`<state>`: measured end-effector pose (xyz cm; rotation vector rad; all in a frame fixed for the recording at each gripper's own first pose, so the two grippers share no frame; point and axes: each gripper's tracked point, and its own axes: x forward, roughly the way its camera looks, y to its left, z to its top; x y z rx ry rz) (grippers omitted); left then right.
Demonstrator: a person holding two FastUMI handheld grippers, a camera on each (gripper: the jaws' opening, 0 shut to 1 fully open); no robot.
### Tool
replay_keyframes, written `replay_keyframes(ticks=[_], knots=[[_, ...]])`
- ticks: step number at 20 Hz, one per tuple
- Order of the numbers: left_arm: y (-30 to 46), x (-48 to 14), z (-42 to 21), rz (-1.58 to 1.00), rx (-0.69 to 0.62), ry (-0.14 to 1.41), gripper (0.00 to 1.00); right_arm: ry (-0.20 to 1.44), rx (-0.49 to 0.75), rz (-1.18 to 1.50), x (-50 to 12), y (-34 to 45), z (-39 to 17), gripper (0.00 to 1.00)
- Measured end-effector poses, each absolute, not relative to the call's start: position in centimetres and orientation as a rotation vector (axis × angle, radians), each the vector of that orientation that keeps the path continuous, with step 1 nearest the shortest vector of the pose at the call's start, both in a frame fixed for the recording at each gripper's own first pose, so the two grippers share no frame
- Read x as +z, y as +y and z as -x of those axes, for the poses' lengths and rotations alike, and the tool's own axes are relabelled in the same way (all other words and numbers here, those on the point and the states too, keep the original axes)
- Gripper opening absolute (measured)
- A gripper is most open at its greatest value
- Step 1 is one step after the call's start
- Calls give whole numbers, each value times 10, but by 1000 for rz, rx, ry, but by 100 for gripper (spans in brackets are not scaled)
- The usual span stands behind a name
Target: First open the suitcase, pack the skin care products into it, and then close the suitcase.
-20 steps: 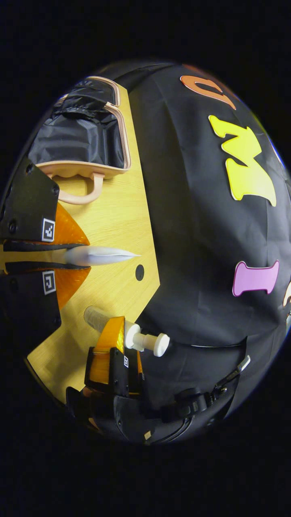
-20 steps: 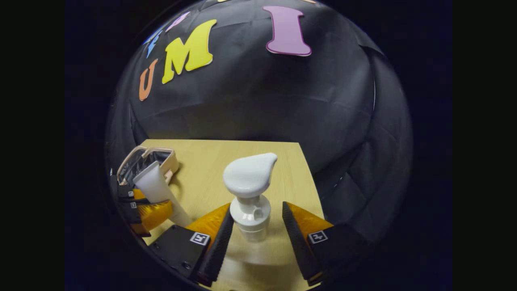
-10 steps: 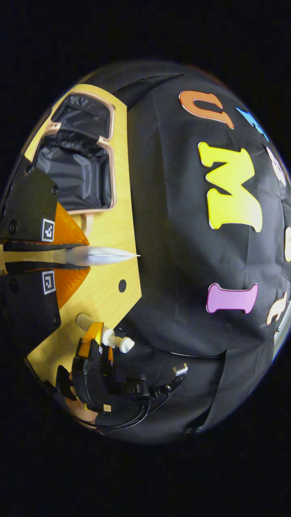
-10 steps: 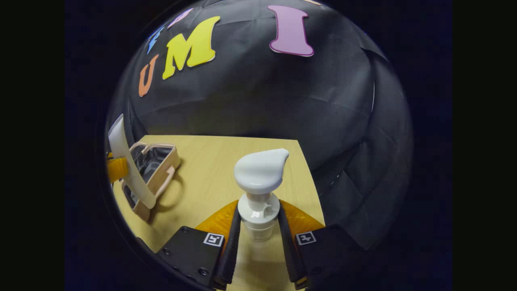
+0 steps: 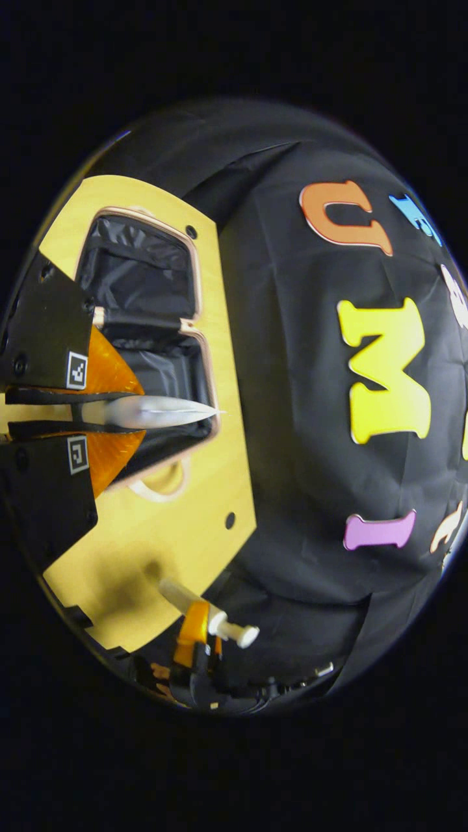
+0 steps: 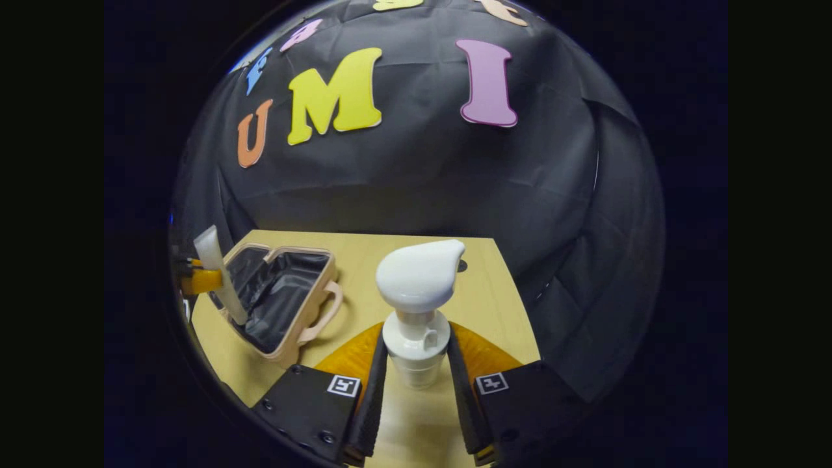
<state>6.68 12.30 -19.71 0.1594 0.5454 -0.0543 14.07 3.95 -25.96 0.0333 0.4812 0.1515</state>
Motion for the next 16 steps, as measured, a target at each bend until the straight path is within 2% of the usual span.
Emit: replay_keyframes(ticks=[5, 13, 16], knots=[[169, -232, -70, -131, -20, 660, 12, 466, 138, -74, -245, 71, -108, 47], [166, -268, -92, -167, -70, 790, 12, 448, 128, -66, -241, 86, -90, 47], [163, -262, -112, -200, -82, 765, 12, 467, 126, -76, -248, 82, -88, 47]])
